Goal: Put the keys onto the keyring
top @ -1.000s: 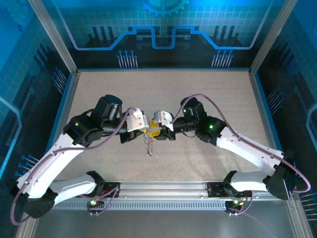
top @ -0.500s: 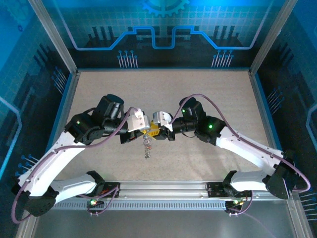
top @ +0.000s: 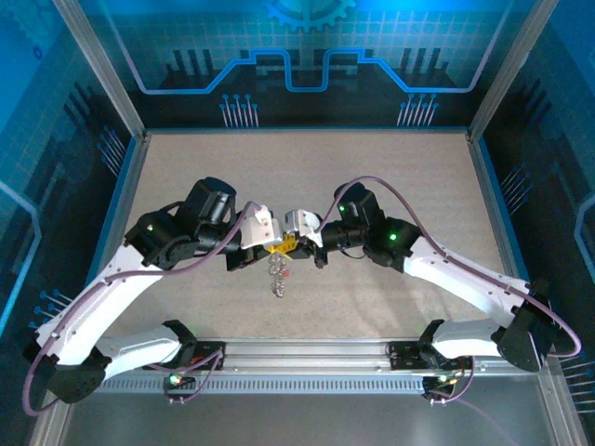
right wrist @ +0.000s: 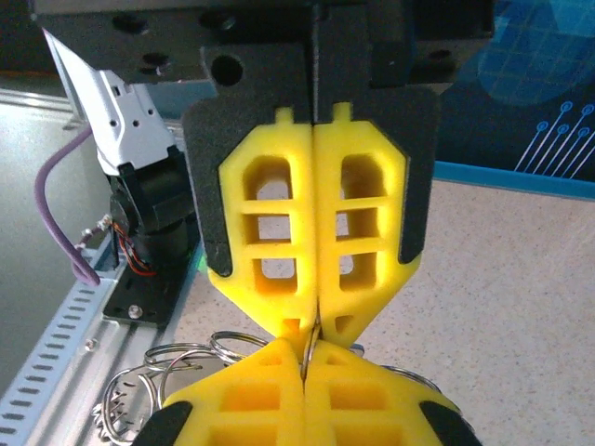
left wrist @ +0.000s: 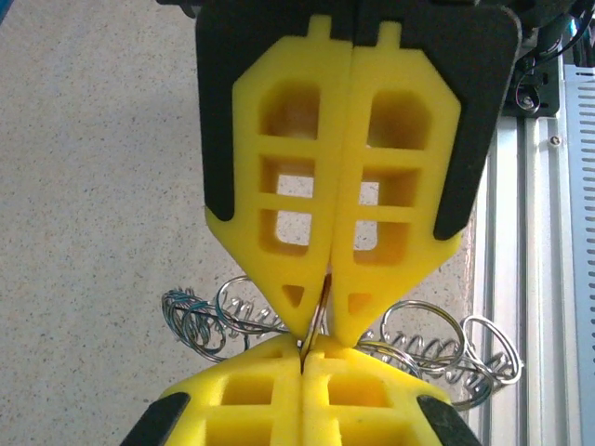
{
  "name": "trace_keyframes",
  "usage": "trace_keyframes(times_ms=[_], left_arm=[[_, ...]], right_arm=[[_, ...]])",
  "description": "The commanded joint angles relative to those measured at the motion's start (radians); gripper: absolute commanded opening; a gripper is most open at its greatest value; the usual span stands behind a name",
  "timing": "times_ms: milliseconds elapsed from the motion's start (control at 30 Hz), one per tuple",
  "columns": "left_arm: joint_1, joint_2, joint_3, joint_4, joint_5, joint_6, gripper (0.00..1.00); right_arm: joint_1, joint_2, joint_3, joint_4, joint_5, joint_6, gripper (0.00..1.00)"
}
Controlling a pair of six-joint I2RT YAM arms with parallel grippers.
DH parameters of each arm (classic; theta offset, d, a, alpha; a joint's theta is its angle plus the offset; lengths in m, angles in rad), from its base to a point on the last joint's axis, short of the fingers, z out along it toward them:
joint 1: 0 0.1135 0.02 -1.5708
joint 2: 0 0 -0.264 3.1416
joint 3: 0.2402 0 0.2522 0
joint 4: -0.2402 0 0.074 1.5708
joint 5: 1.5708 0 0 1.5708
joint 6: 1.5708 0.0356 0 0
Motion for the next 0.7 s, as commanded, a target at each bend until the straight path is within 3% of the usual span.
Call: trace_keyframes(times_ms=[0, 133, 300, 500, 567, 667], left_arm=[[-0.008, -0.043, 0.004, 0.038, 0.042, 0.023, 0.06], [-0.008, -0.092, -0.063, 0.071, 0.014, 0.029, 0.17], [-0.007, -0.127, -0.142, 0.127, 0.024, 0.008, 0.17], [-0.008, -0.161, -0.211, 0.273, 0.061, -0.04, 0.2], [-0.008, -0.179, -0.24, 0.344, 0.058, -0.068, 0.34], [-0.008, -0.208, -0.274, 0.423, 0.031, -0.078, 0.39]], right_arm=[[0.01, -0.007, -0.01, 0.014, 0.023, 0.018, 0.0], [-0.015, -0.053, -0.071, 0.146, -0.012, 0.099, 0.0], [-0.053, -0.105, -0.16, 0.357, -0.031, 0.226, 0.0], [-0.061, -0.12, -0.175, 0.407, -0.057, 0.258, 0.0], [-0.06, -0.12, -0.176, 0.443, -0.058, 0.264, 0.0], [-0.06, -0.119, -0.206, 0.475, -0.047, 0.279, 0.0]])
